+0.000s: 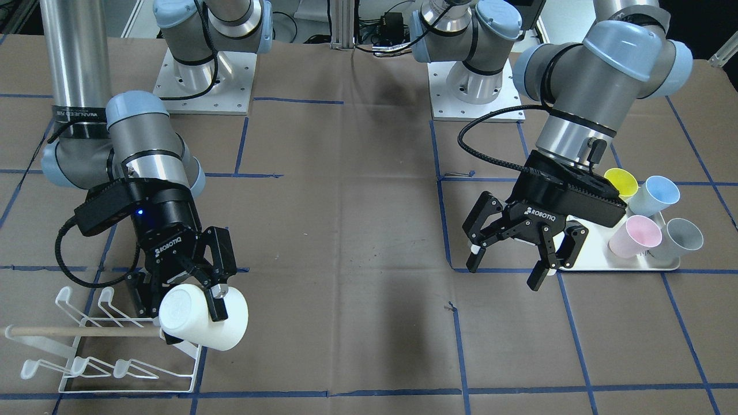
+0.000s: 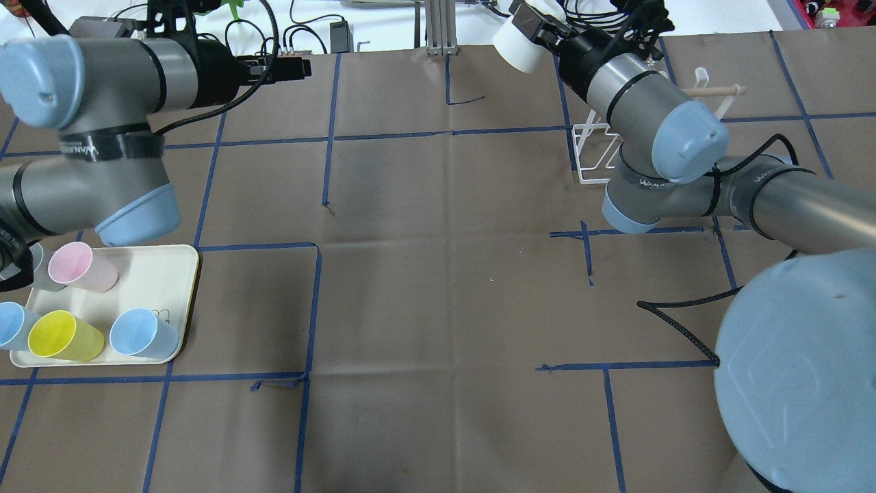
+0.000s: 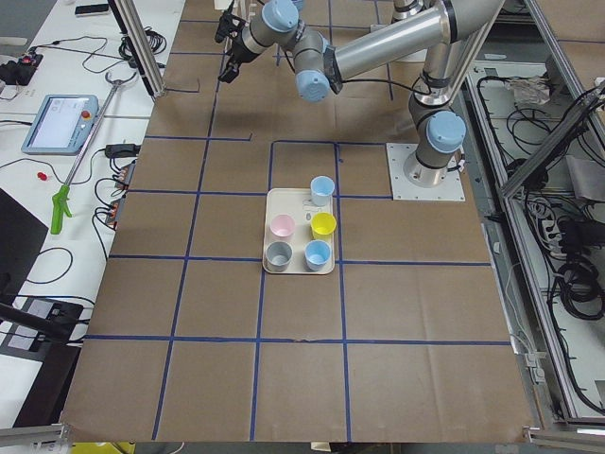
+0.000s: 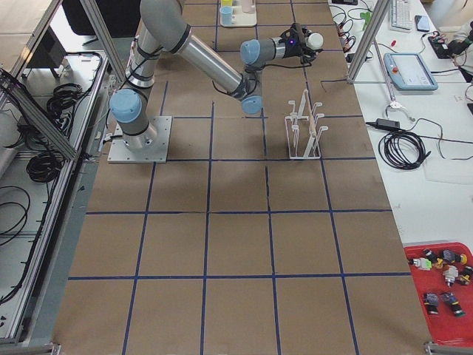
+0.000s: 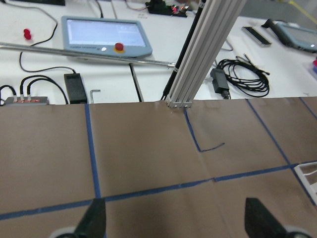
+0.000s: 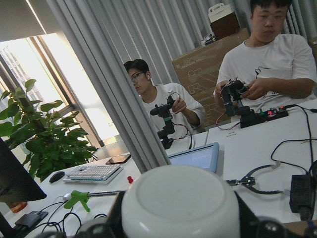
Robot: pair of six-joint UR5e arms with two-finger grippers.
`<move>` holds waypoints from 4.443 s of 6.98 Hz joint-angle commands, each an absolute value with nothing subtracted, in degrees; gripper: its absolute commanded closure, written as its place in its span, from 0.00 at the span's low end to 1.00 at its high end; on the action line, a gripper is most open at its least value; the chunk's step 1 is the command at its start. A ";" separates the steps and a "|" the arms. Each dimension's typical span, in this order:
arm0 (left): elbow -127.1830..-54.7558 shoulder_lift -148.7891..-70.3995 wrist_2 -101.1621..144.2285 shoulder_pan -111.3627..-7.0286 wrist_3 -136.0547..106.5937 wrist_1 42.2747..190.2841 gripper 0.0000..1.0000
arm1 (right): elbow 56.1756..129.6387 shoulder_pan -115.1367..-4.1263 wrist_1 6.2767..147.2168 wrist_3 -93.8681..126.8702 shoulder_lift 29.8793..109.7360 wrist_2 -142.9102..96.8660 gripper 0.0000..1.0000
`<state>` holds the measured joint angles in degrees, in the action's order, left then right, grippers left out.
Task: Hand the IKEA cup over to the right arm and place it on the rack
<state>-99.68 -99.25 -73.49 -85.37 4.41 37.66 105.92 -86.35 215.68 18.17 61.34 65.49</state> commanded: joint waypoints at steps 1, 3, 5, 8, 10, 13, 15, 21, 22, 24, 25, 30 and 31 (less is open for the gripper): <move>-91.35 -98.62 -82.85 -88.24 -1.21 59.74 0.01 | 105.91 -81.07 215.68 5.06 60.91 66.98 0.58; -88.08 -95.21 -86.03 -88.42 -4.03 77.27 0.01 | 105.65 -78.58 215.60 1.59 58.99 67.15 0.58; -88.93 -91.33 -89.29 -88.33 -4.04 85.24 0.01 | 103.63 -78.49 216.21 1.49 55.39 66.97 0.59; -91.22 -90.01 -89.47 -88.33 -3.52 85.25 0.01 | 103.18 -76.73 216.12 1.58 53.53 66.62 0.60; -98.40 -84.76 -89.30 -84.49 1.81 84.73 0.01 | 103.53 -76.73 216.21 1.58 52.65 66.53 0.61; -106.85 -79.99 -90.08 -70.87 13.31 85.43 0.01 | 103.80 -76.73 216.21 1.58 52.12 66.62 0.61; -113.96 -75.87 -93.59 -65.24 18.78 84.73 0.01 | 104.50 -76.90 216.82 1.58 51.77 66.80 0.61; -119.78 -77.25 -92.90 -56.87 29.26 80.34 0.02 | 105.12 -76.99 217.09 2.28 51.06 66.18 0.01; -121.80 -78.30 -92.90 -56.69 32.23 74.59 0.02 | 105.03 -76.99 217.00 2.37 51.06 66.27 0.00; -125.93 -80.59 -92.81 -56.60 32.34 67.08 0.02 | 104.68 -76.99 216.91 2.46 51.33 66.27 0.01; -127.51 -81.99 -92.90 -56.60 32.34 65.23 0.03 | 104.33 -76.99 216.74 2.55 51.85 66.18 0.01; -129.11 -90.25 -92.90 -56.69 32.17 60.03 0.03 | 103.43 -78.21 211.85 3.60 59.65 59.15 0.00; -129.02 -89.92 -92.81 -56.69 31.99 60.03 0.03 | 105.27 -79.09 209.55 3.69 62.11 59.15 0.00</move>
<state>-129.08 -89.41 -92.85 -56.68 32.16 60.25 103.25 -78.19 212.41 3.58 59.03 59.37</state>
